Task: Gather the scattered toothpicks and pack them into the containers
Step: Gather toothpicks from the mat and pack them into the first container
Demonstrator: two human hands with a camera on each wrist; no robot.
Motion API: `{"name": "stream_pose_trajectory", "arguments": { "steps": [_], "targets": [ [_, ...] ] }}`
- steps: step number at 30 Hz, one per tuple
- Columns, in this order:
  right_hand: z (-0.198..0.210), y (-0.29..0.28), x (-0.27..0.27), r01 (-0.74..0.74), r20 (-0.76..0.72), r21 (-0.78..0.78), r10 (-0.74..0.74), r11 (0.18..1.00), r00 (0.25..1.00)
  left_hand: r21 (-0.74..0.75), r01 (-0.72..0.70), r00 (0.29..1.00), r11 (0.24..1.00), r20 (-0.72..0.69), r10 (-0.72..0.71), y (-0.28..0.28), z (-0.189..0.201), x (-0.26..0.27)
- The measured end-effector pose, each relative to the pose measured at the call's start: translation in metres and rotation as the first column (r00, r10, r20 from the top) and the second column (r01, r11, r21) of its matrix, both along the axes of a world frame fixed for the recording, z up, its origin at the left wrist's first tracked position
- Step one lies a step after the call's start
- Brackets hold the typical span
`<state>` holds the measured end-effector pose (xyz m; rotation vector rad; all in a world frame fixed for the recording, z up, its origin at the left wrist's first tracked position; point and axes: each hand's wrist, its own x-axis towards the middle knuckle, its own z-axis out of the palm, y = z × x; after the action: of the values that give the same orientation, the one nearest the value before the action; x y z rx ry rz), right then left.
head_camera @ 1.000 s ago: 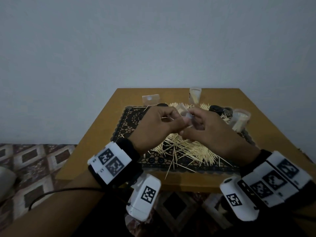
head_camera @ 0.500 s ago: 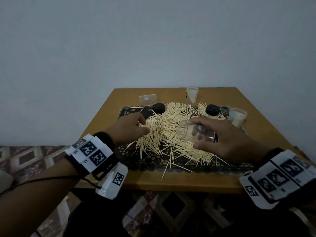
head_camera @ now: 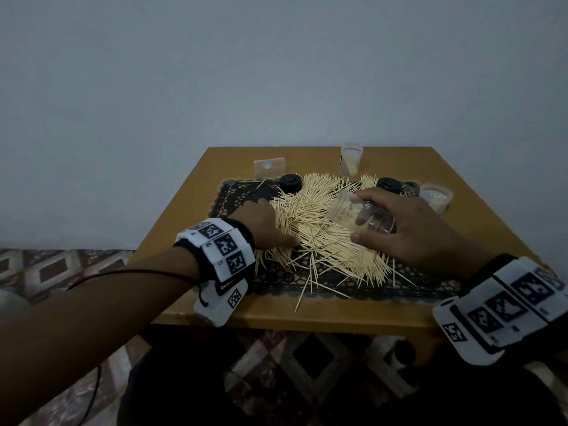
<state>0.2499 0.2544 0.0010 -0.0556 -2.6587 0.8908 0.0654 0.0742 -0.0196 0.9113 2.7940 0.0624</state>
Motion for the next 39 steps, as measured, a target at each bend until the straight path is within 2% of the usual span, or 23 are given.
{"name": "stream_pose_trajectory", "arguments": {
  "steps": [20, 27, 35, 39],
  "targets": [
    [0.0, 0.015, -0.001, 0.02, 0.124, 0.029, -0.024, 0.999, 0.992, 0.211, 0.037, 0.997, 0.977, -0.077, -0.021, 0.007, 0.002, -0.006],
    [0.002, 0.011, -0.004, 0.011, 0.11, 0.016, -0.013, 1.0, 0.994, 0.224, 0.03, 0.997, 0.974, -0.082, -0.012, 0.014, 0.002, -0.012],
    [0.004, 0.017, -0.013, 0.061, 0.078, 0.063, -0.065, 0.996, 0.995, 0.245, 0.025, 0.994, 0.969, -0.105, 0.001, 0.018, -0.001, -0.018],
    [0.003, 0.018, -0.014, 0.054, 0.08, 0.061, -0.059, 0.997, 0.995, 0.195, 0.05, 0.989, 0.98, -0.145, -0.022, 0.019, 0.002, -0.016]
  ]
}}
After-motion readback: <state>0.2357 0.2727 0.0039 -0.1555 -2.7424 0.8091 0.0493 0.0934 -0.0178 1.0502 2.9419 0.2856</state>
